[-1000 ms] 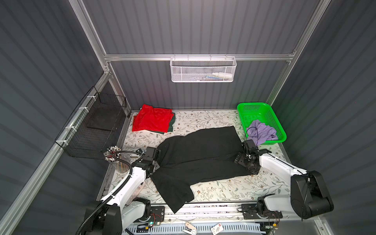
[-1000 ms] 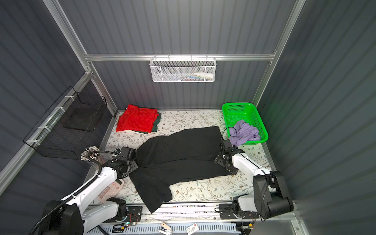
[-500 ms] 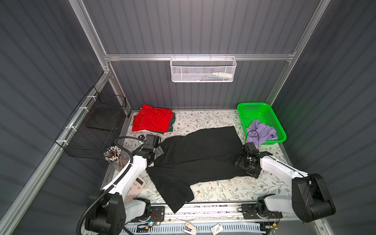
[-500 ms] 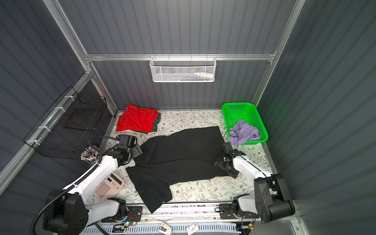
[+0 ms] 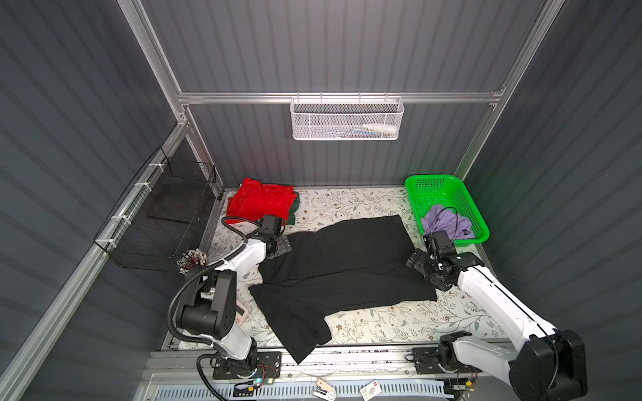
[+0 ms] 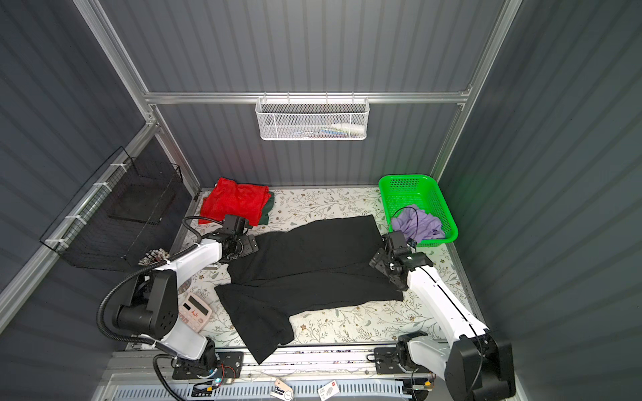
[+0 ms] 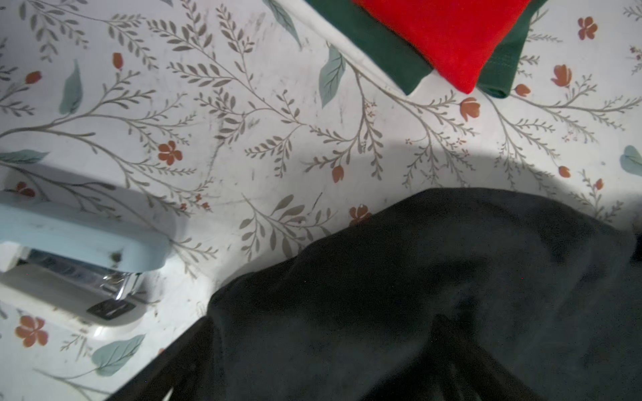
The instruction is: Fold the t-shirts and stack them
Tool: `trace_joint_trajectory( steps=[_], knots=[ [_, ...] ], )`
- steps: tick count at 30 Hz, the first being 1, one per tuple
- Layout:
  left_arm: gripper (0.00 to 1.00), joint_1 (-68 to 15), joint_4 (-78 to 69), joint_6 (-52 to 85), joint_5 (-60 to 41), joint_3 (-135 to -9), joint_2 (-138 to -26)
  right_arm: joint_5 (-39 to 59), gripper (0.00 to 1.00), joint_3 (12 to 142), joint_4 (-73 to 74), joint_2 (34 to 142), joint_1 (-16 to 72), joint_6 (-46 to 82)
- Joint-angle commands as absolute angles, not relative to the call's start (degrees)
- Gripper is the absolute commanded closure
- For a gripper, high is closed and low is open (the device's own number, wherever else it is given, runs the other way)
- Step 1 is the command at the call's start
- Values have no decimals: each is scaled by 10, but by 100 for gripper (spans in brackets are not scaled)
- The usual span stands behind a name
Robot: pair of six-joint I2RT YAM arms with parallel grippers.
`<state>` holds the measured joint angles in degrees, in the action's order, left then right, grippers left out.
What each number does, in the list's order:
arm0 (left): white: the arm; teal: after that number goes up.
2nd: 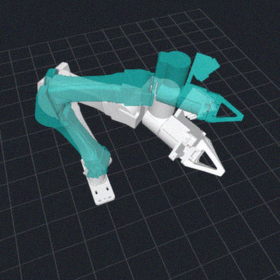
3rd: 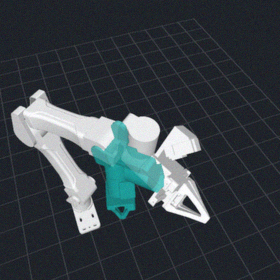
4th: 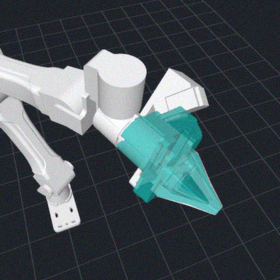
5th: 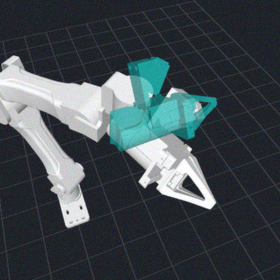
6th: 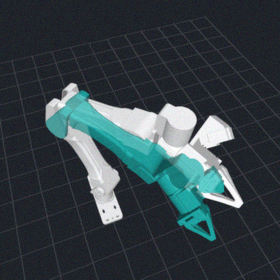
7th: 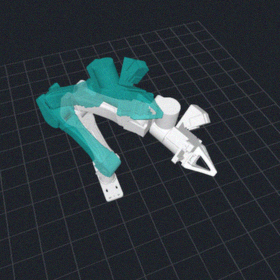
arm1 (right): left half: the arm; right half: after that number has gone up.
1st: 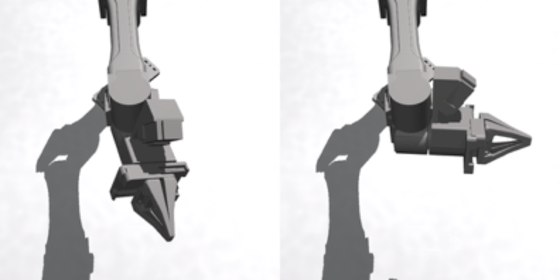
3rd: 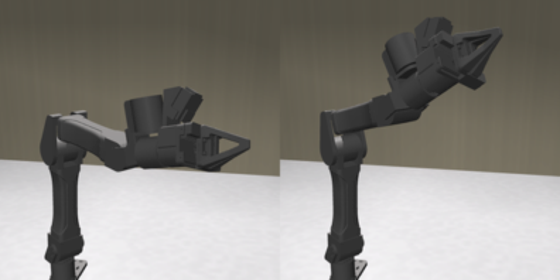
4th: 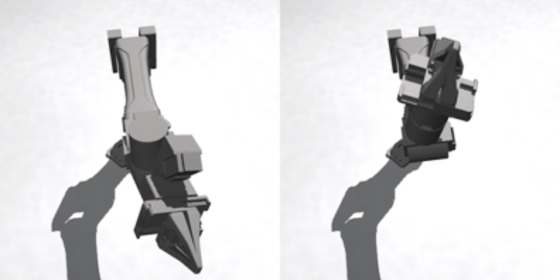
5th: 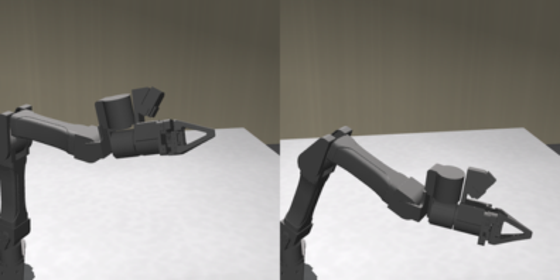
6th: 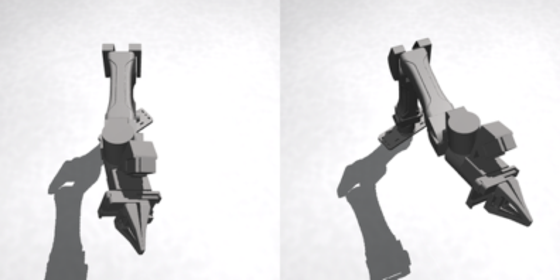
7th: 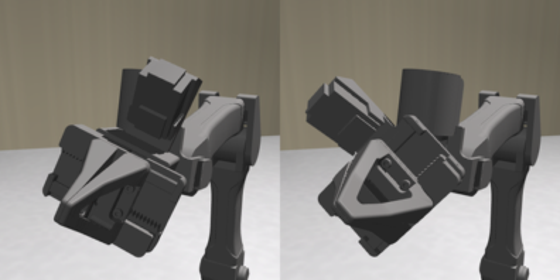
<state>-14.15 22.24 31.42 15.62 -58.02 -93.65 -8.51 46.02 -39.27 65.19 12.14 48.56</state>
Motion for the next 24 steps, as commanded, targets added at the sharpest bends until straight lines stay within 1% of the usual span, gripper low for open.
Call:
trace_joint_trajectory(
  steps=[1, 3, 8, 12, 14, 15, 18, 20, 22, 24],
  knots=[
    [2, -138, 222, 289, 185, -614, -969, -99, 1, 483, -383, 661, 118, 461],
    [3, -134, 228, 289, 199, -629, -995, -91, 1, 502, -378, 677, 117, 446],
    [9, -126, 211, 289, 165, -649, -1039, -76, 1, 539, -380, 719, 116, 419],
    [15, -126, 192, 283, 137, -651, -1064, -66, 1, 549, -376, 740, 112, 409],
    [21, -125, 187, 285, 126, -654, -1080, -58, 1, 549, -370, 745, 109, 407],
    [26, -125, 190, 285, 121, -660, -1092, -56, 1, 548, -367, 747, 107, 406],
    [48, -124, 197, 276, 113, -684, -1122, -49, 1, 547, -362, 751, 106, 403],
    [57, -124, 201, 268, 106, -697, -1136, -49, 1, 545, -358, 754, 105, 402],
    [70, -124, 205, 265, 99, -709, -1145, -48, 1, 545, -357, 757, 103, 401],
    [87, -124, 207, 259, 92, -721, -1150, -45, 1, 546, -356, 759, 101, 400]
  ],
)
